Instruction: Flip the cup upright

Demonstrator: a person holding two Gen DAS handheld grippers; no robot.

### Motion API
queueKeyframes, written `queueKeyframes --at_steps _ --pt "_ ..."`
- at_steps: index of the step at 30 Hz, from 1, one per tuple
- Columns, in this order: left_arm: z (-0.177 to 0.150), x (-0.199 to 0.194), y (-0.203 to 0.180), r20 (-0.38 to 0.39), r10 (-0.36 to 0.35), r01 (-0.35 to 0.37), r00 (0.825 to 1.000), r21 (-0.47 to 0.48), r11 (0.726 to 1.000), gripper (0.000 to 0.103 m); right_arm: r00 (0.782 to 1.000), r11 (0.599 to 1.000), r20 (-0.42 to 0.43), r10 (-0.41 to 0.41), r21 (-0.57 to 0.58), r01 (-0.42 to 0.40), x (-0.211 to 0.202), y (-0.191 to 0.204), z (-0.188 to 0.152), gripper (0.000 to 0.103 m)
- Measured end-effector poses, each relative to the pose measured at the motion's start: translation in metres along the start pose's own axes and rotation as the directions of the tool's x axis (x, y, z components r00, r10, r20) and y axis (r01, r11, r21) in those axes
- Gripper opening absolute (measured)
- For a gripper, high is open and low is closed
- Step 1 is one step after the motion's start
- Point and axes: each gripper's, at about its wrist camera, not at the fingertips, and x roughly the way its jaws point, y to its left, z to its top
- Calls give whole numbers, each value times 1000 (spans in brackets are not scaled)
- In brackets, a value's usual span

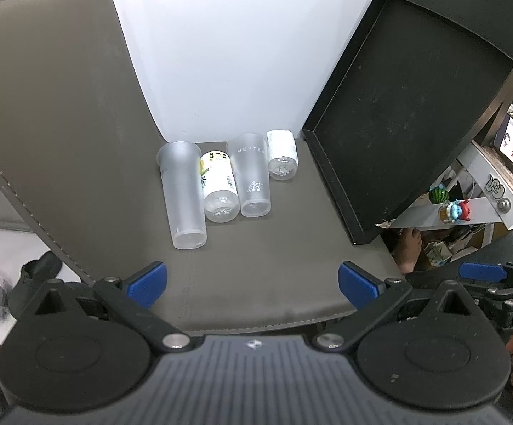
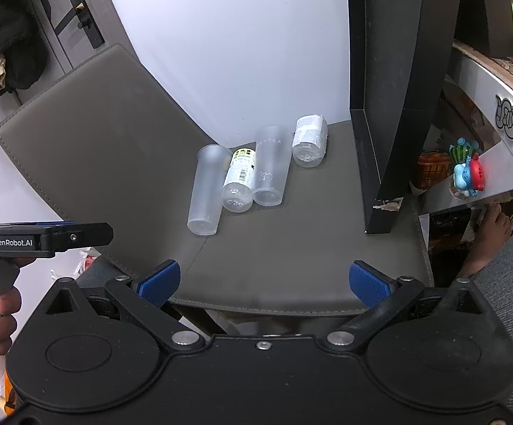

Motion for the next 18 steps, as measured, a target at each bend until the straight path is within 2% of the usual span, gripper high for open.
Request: queueKeyframes --at_steps 11,15,18 --pt "4 13 1 -36 7 -7 999 3 1000 102 1000 1000 -27 7 15 -6 4 -2 1 103" --pt "7 22 6 -54 -21 19 998 -29 999 102 999 1000 -46 -5 19 6 10 -3 4 103" --pt "11 28 7 -52 -13 12 999 -25 1000 102 999 1000 -50 -16 24 17 13 -4 7 103"
